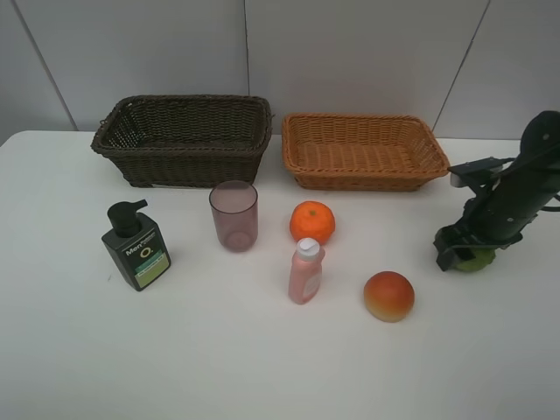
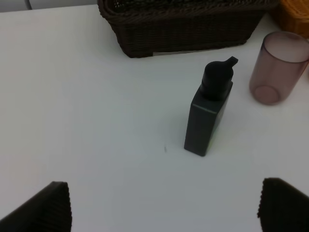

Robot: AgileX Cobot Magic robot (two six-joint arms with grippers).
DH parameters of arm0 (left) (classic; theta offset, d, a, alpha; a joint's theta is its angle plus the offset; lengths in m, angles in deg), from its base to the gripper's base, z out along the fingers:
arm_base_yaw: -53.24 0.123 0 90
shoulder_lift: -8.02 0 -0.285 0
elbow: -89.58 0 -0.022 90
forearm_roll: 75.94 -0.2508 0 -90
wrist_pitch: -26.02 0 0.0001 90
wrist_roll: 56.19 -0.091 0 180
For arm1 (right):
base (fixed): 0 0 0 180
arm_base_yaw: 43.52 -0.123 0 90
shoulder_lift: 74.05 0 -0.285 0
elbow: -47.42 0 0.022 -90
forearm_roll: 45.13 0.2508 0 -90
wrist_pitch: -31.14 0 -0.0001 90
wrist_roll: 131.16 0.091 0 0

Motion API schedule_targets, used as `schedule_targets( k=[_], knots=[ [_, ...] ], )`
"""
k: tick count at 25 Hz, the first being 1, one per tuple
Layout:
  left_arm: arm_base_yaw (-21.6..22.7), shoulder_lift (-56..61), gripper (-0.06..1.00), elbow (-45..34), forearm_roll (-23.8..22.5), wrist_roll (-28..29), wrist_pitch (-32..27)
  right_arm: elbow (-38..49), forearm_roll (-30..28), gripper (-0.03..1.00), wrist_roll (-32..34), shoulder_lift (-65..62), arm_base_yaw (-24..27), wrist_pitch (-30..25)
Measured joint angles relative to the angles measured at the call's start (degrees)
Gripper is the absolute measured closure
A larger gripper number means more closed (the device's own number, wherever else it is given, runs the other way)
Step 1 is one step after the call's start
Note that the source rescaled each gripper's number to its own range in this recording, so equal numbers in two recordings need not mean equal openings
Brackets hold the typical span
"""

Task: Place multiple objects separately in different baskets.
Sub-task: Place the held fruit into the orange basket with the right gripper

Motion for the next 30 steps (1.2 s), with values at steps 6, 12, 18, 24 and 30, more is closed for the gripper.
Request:
schedule_targets(
  k=[6, 12, 18, 24, 30],
  knots=[
    [0.00, 0.00, -0.06, 0.00, 0.00, 0.00, 0.00, 0.00, 0.00, 0.46, 0.00, 0.00, 0.00, 0.00],
    [0.00, 0.00, -0.06, 0.00, 0.00, 0.00, 0.00, 0.00, 0.00, 0.47, 0.00, 0.00, 0.00, 0.00],
    [0.00, 0.00, -0.06, 0.00, 0.00, 0.00, 0.00, 0.00, 0.64, 0.47, 0.00, -0.51, 0.00, -0.53],
    [0.00, 0.00, -0.06, 0.00, 0.00, 0.00, 0.00, -5.76, 3.87, 0.47, 6.77, -4.39, -0.17, -9.67],
    [0.00, 0.00, -0.06, 0.00, 0.00, 0.00, 0.00, -16.49, 1.91, 0.47, 20.99, -5.61, -5.81, -25.58]
  ],
)
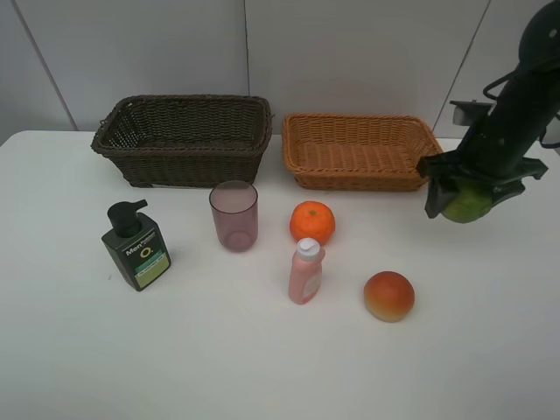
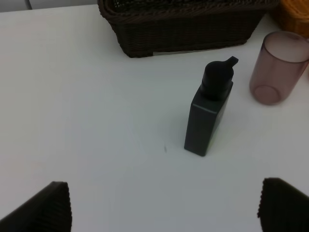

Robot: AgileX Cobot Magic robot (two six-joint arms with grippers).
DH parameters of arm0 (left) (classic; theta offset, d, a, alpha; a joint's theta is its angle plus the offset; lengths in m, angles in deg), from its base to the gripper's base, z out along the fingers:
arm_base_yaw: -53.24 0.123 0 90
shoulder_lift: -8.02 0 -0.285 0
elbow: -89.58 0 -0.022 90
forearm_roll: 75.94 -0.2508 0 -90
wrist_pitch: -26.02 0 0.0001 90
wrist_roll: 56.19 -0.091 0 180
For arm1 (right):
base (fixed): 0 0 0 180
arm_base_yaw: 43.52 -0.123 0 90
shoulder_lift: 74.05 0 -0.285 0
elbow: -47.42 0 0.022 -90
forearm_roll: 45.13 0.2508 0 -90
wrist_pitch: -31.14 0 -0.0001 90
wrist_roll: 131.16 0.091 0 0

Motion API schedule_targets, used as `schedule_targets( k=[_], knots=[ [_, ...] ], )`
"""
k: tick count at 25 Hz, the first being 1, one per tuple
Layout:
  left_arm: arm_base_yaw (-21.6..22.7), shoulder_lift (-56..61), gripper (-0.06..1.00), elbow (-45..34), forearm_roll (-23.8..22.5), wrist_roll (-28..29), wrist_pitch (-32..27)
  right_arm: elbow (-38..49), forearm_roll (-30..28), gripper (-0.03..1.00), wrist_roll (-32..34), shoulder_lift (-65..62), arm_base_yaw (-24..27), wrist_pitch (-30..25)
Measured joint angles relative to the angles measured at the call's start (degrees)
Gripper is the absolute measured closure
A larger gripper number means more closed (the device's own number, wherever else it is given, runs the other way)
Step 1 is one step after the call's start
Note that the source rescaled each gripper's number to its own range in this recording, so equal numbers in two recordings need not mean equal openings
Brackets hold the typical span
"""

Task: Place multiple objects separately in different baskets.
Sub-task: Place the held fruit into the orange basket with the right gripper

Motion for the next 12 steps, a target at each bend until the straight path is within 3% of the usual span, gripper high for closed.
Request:
schedule_targets(
  k=[5, 12],
  knots=[
    [0.00, 0.00, -0.06, 0.00, 0.00, 0.00, 0.00, -9.99, -3.97, 0.47, 9.81, 0.77, -5.31, -6.77],
    [0.00, 0.00, -0.06, 0.00, 0.00, 0.00, 0.00, -29.76, -6.81, 0.47, 11.56, 11.02, -10.98, -12.53]
  ],
)
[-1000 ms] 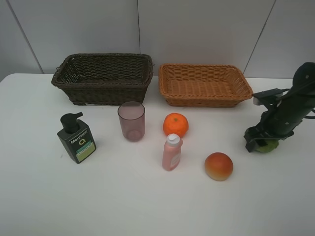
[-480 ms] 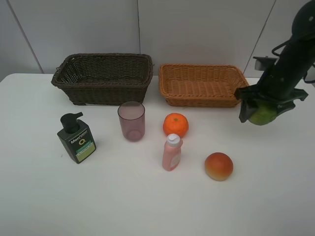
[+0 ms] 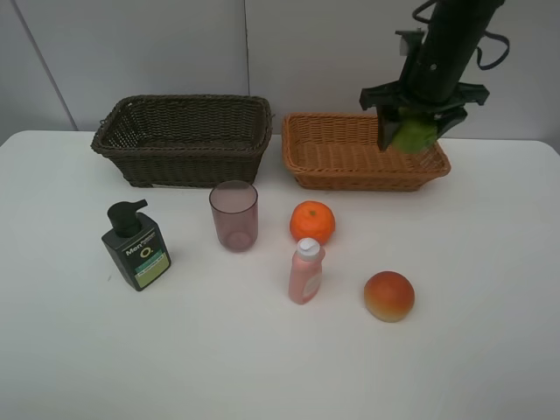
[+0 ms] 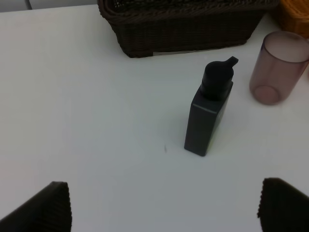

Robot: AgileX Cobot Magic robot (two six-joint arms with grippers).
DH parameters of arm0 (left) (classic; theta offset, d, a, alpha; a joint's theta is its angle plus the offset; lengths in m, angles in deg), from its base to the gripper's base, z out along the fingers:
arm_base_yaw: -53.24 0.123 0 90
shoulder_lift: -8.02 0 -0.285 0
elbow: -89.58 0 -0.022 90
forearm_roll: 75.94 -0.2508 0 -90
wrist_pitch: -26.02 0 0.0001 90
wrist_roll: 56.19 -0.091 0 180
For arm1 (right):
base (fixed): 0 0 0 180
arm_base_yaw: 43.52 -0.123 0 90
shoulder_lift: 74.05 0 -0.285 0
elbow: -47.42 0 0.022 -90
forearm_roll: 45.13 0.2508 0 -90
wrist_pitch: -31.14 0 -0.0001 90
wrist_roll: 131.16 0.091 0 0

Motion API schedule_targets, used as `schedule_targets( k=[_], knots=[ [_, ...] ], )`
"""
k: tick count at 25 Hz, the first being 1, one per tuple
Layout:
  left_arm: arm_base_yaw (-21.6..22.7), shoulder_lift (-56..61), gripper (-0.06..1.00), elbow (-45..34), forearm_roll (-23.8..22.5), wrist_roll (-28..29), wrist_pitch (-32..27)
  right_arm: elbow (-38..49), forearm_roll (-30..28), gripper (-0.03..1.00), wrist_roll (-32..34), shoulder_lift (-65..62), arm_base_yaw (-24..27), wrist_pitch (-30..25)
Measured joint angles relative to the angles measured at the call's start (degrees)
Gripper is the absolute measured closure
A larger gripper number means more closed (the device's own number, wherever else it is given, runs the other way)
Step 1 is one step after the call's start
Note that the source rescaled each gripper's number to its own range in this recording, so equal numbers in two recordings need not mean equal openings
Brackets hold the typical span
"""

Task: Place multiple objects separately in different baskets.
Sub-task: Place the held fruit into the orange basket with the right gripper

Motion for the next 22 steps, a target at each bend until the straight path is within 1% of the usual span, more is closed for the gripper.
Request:
schedule_targets(
  k=[4, 8, 10, 17, 22],
  knots=[
    [0.00, 0.00, -0.06, 0.00, 0.00, 0.00, 0.00, -12.80, -1.28, 0.47, 0.02, 8.50, -2.07, -0.21],
    [0.00, 0.00, -0.06, 0.00, 0.00, 0.00, 0.00, -22.53, -1.52, 0.47, 0.02, 15.99, -3.06, -0.14],
    [0.00, 0.00, -0.06, 0.00, 0.00, 0.00, 0.00, -24.45, -1.52, 0.47, 0.02, 18.76, -3.13, 0.34],
    [0.00, 0.00, -0.06, 0.00, 0.00, 0.00, 0.00, -25.00, -0.98, 0.47, 0.07, 24.72, -3.13, 8.12],
    [0.00, 0.00, -0.06, 0.00, 0.00, 0.00, 0.00, -25.00, -0.98, 0.47, 0.07, 27.61, -3.13, 12.32]
  ],
)
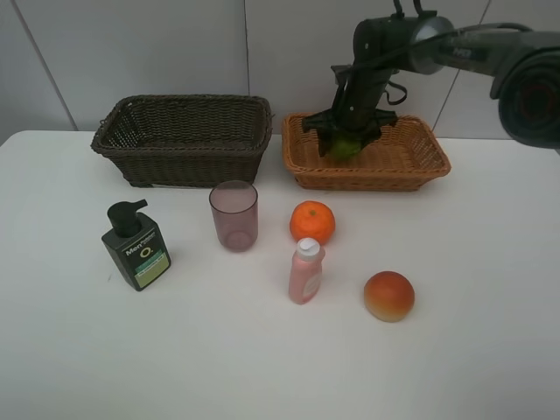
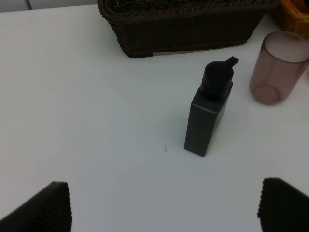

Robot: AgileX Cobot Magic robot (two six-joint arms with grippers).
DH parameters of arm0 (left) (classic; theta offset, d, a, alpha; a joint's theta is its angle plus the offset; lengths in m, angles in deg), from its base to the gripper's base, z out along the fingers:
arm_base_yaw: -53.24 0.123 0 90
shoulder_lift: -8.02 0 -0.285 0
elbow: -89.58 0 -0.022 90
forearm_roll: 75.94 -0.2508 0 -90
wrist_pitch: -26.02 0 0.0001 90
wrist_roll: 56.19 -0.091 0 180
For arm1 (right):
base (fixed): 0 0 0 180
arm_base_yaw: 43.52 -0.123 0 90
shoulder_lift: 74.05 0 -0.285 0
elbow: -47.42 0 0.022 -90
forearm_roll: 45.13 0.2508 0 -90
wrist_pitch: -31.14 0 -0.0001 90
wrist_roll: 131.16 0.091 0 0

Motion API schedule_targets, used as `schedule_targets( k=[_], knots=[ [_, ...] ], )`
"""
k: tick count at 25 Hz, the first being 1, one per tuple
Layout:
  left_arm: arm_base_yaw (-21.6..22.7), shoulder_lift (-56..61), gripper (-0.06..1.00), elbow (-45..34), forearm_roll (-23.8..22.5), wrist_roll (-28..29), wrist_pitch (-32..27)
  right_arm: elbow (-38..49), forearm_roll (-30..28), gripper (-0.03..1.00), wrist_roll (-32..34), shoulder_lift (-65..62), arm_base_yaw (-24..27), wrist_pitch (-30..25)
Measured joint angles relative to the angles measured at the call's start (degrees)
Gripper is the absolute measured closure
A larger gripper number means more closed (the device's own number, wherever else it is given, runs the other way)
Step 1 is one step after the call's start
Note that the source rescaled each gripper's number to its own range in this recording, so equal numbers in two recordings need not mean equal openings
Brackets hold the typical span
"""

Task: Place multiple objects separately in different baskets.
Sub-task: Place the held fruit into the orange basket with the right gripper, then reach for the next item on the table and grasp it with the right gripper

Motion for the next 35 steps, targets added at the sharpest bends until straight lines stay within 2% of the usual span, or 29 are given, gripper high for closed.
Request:
schedule_targets(
  k=[8, 9, 11, 12, 15, 21, 28, 31, 35],
  knots=[
    [0.00, 0.00, -0.06, 0.00, 0.00, 0.00, 0.00, 0.00, 0.00, 0.46, 0.00, 2.04, 0.00, 1.87],
    [0.00, 0.00, -0.06, 0.00, 0.00, 0.00, 0.00, 0.00, 0.00, 0.40, -0.05, 2.04, 0.00, 2.18],
    [0.00, 0.00, -0.06, 0.00, 0.00, 0.00, 0.00, 0.00, 0.00, 0.17, -0.17, 2.04, 0.00, 2.72],
    [0.00, 0.00, -0.06, 0.00, 0.00, 0.00, 0.00, 0.00, 0.00, 0.09, -0.64, 2.04, 0.00, 2.72],
    [0.00, 0.00, -0.06, 0.00, 0.00, 0.00, 0.00, 0.00, 0.00, 0.00, -1.55, 1.91, 0.00, 2.66],
    [0.00, 0.00, -0.06, 0.00, 0.00, 0.00, 0.00, 0.00, 0.05, -0.03, -3.97, -1.34, -0.12, -0.79],
    [0.00, 0.00, -0.06, 0.00, 0.00, 0.00, 0.00, -0.06, 0.63, -0.03, -5.92, -7.56, -1.11, -11.38],
    [0.00, 0.00, -0.06, 0.00, 0.00, 0.00, 0.00, 1.02, 0.48, -0.03, -5.87, -9.38, -2.30, -12.22],
    [0.00, 0.00, -0.06, 0.00, 0.00, 0.00, 0.00, 8.80, 0.65, -0.03, -5.87, -14.43, -4.82, -12.25]
  ],
)
